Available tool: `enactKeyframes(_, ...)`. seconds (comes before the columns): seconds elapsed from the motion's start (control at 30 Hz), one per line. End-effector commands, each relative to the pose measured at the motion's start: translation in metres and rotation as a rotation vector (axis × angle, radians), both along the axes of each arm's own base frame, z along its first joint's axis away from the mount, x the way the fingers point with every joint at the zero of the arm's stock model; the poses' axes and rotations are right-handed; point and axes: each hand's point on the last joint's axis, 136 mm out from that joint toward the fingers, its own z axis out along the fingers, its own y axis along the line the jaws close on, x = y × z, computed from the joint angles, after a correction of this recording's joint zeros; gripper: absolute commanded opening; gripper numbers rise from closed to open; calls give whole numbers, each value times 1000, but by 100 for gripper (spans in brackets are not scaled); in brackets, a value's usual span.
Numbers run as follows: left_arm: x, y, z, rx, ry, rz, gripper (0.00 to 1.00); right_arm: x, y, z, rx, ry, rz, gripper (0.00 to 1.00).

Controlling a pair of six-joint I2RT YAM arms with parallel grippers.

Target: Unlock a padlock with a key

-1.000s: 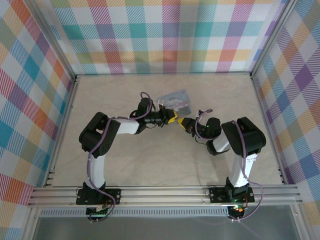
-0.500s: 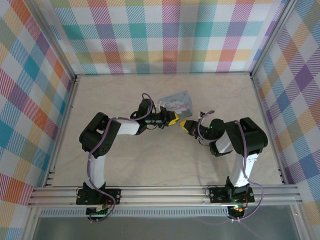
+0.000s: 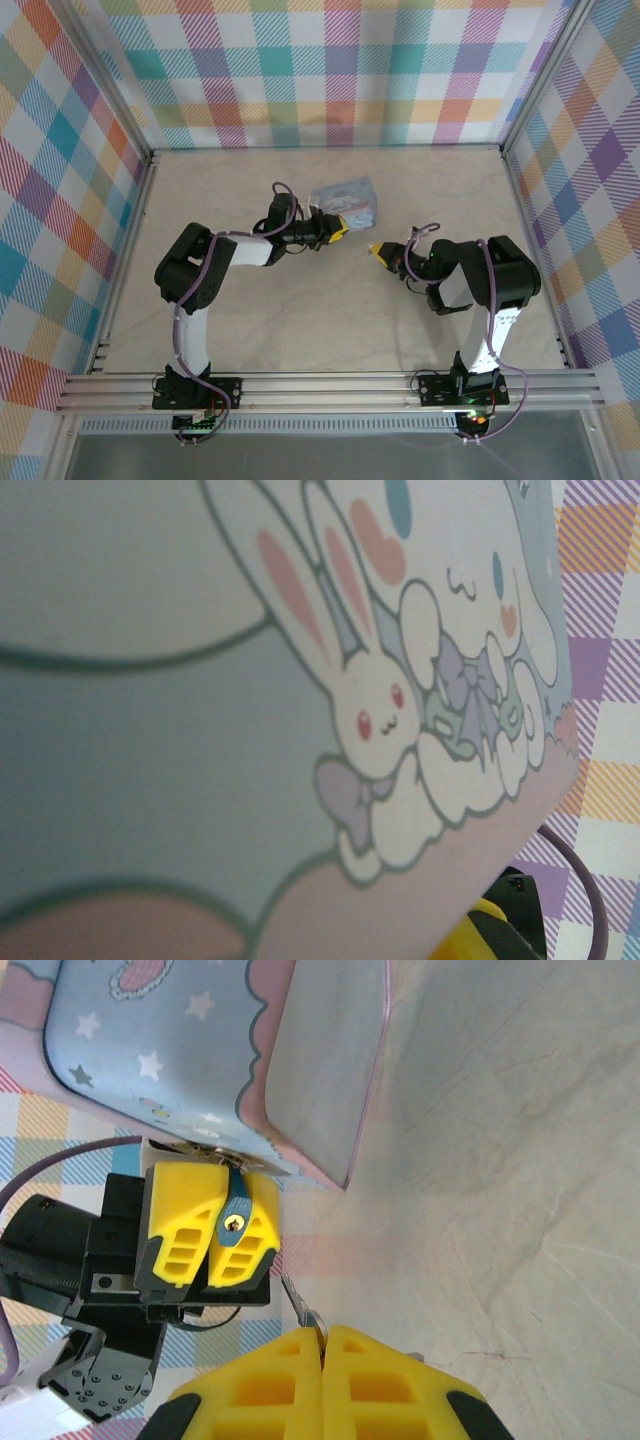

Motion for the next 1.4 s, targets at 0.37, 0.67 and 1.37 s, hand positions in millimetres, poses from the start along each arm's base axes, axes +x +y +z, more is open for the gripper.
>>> enactKeyframes(0.37, -1, -3, 33, -66, -70, -17, 0, 9, 46, 26, 27, -118, 135, 0)
enactKeyframes(0.67, 0, -3, 32, -71, -70, -19, 0, 11, 45, 17, 13, -92, 92, 0)
enactKeyframes(1.37, 1, -4, 27, -77, -60, -16, 0, 11, 43, 34, 25, -126, 64, 0)
